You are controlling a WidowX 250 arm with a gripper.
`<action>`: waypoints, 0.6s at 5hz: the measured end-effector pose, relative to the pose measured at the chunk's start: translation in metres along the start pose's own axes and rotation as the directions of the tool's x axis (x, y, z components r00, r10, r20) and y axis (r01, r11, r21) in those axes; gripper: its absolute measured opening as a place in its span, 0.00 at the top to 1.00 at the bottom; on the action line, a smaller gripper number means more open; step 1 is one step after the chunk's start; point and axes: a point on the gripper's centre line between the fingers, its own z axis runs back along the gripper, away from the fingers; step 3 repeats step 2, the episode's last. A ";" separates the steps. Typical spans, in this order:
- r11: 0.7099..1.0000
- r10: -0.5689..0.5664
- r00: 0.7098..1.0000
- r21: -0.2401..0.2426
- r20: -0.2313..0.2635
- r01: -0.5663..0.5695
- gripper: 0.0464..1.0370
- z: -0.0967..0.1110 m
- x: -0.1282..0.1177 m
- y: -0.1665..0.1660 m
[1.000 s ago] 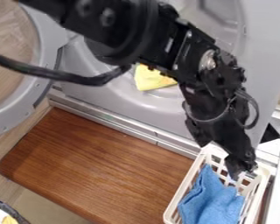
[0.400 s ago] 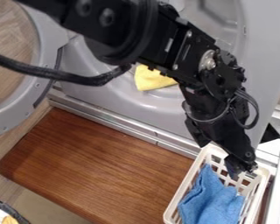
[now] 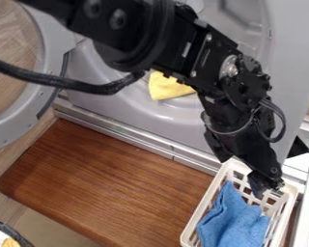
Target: Put the blue cloth in the basket
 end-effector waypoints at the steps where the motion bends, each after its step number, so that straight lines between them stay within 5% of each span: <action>1: 1.000 -0.001 1.000 -0.001 0.000 0.001 0.04 0.000 0.000 0.000; 3: 1.000 -0.001 1.000 -0.001 -0.003 0.001 0.04 0.000 -0.001 -0.001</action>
